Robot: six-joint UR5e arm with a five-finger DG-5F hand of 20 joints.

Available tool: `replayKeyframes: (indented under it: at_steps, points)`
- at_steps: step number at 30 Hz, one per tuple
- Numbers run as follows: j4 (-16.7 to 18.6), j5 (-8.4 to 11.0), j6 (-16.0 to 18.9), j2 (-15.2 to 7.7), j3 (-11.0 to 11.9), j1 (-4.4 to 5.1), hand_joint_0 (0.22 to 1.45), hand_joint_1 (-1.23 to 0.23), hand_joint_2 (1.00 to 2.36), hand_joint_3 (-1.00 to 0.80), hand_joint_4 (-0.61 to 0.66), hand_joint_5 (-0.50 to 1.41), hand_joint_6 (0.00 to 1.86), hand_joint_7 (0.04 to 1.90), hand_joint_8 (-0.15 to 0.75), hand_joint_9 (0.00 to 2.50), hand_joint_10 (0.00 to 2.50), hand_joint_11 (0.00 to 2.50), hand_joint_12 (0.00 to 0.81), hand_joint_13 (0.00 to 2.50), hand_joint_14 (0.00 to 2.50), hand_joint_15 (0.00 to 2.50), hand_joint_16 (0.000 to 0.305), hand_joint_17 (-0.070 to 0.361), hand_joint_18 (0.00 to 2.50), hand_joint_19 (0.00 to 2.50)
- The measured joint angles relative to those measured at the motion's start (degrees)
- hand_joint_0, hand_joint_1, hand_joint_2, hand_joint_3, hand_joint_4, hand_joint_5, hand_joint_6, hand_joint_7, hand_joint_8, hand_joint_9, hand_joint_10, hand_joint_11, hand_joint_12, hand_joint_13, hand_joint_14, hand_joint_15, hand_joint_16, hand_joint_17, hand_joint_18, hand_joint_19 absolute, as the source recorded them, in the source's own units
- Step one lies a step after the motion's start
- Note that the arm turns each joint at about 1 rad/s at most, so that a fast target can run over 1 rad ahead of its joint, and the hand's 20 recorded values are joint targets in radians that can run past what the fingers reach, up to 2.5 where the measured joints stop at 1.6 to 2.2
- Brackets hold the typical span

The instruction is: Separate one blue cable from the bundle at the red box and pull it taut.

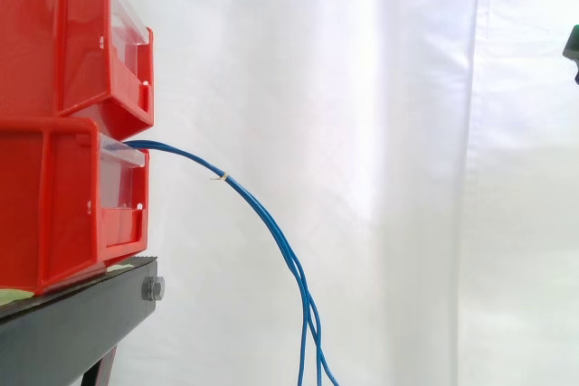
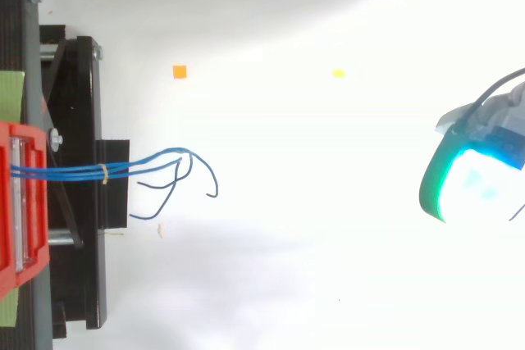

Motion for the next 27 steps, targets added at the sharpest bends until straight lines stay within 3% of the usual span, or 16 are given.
replayKeyframes:
  at_steps: [9,17,20,24,27]
  points:
    - [0.41,-0.07,-0.6,-0.14,0.0,0.05,0.58,-0.55,1.0,-0.45,0.25,-0.2,0.5,0.72,0.298,0.54,0.01,0.4,0.348,0.31,0.01,0.18,0.058,0.131,0.36,0.49]
    - [6.97,0.35,-0.73,-3.94,-0.02,0.15,0.58,-0.55,1.0,-0.45,0.25,-0.21,0.5,0.72,0.297,0.52,0.01,0.39,0.349,0.3,0.01,0.17,0.058,0.131,0.35,0.49]
    - [10.26,1.62,-0.77,-5.99,-0.03,0.04,0.58,-0.55,1.0,-0.45,0.25,-0.21,0.5,0.72,0.298,0.53,0.01,0.39,0.35,0.3,0.01,0.17,0.058,0.131,0.35,0.5]
    - [12.63,3.42,-0.92,-7.08,-0.01,0.0,0.58,-0.55,1.0,-0.45,0.25,-0.21,0.5,0.72,0.3,0.53,0.01,0.39,0.349,0.31,0.01,0.18,0.058,0.131,0.35,0.5]
    - [14.59,6.04,-1.57,-7.34,-0.02,-0.01,0.58,-0.55,1.0,-0.45,0.25,-0.21,0.5,0.72,0.299,0.53,0.01,0.39,0.35,0.31,0.01,0.17,0.058,0.131,0.35,0.49]
